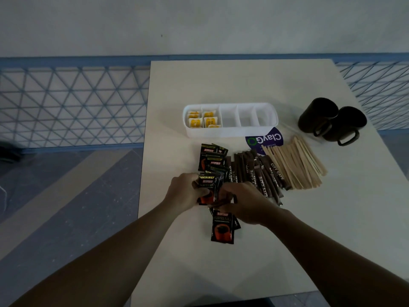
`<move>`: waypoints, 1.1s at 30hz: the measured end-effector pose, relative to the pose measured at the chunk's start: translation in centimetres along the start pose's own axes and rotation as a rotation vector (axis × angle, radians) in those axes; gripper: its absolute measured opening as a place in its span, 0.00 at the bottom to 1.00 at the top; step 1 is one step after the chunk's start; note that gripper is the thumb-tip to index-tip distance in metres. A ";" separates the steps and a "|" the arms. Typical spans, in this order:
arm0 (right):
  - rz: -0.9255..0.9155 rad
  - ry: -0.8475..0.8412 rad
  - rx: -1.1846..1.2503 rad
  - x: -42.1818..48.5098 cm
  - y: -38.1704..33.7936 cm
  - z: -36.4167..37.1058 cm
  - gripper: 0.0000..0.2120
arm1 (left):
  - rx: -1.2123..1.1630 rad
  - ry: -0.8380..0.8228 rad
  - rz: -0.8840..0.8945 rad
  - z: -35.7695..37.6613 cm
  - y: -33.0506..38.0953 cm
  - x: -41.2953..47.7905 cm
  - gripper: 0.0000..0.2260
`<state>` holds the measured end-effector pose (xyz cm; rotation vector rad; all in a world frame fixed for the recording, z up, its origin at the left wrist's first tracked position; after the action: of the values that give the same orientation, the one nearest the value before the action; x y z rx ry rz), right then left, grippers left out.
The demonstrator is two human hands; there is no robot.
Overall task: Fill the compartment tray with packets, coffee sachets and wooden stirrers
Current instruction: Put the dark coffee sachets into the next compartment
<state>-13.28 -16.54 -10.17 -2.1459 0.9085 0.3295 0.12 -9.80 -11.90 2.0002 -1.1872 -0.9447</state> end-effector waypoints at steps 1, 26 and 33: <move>-0.005 0.018 0.029 0.1 -0.2 -0.6 0.05 | -0.006 -0.014 0.007 0.0 0.2 0.2 0.09; 0.010 0.237 0.078 3.8 -0.9 -4.1 0.18 | 0.262 -0.065 -0.073 1.4 0.9 0.3 0.34; 0.096 0.247 -0.017 3.7 0.3 -4.9 0.33 | 0.272 -0.047 -0.071 1.3 0.4 0.2 0.34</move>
<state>-11.09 -22.17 -8.82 -2.1957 1.1537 0.1208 -1.04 -10.37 -12.36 2.2566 -1.3386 -0.9095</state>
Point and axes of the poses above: each hand's wrist, its own x-axis towards the middle knuckle, its own z-axis out of the palm, y = z × x, the point moved 9 cm from there along x, towards the middle knuckle, and after that the axes turned 12 degrees about z, right-handed, at the moved point
